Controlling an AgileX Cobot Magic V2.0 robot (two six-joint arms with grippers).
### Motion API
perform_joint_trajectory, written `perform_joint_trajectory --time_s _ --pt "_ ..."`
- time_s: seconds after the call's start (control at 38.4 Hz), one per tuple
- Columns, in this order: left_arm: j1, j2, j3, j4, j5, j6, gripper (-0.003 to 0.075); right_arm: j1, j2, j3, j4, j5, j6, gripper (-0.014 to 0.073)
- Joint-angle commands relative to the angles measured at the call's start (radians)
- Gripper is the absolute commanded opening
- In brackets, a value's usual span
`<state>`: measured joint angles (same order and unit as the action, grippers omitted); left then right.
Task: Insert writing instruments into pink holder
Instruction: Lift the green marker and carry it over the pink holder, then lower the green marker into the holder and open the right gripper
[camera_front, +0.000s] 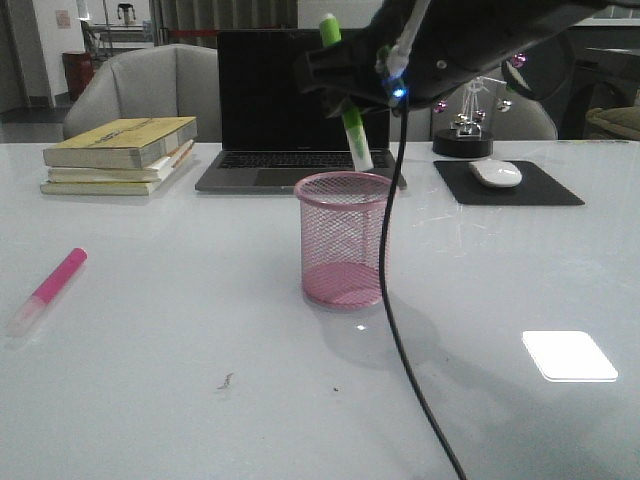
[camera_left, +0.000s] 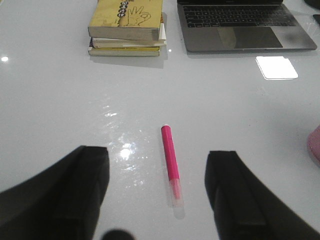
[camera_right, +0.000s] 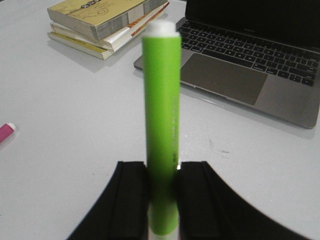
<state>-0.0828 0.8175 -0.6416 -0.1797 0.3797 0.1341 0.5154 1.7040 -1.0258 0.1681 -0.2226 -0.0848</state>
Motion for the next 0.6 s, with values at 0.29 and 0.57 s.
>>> perform_joint_trajectory --time_s 0.29,0.57 --pt "-0.007 -0.004 -0.038 -0.004 -0.083 -0.008 0.048 0.007 0.017 -0.025 0.002 -0.08 -0.001 0.0029" --pt "-0.007 -0.004 -0.038 -0.004 -0.083 -0.008 0.048 0.007 0.017 -0.029 0.003 0.053 -0.001 0.042"
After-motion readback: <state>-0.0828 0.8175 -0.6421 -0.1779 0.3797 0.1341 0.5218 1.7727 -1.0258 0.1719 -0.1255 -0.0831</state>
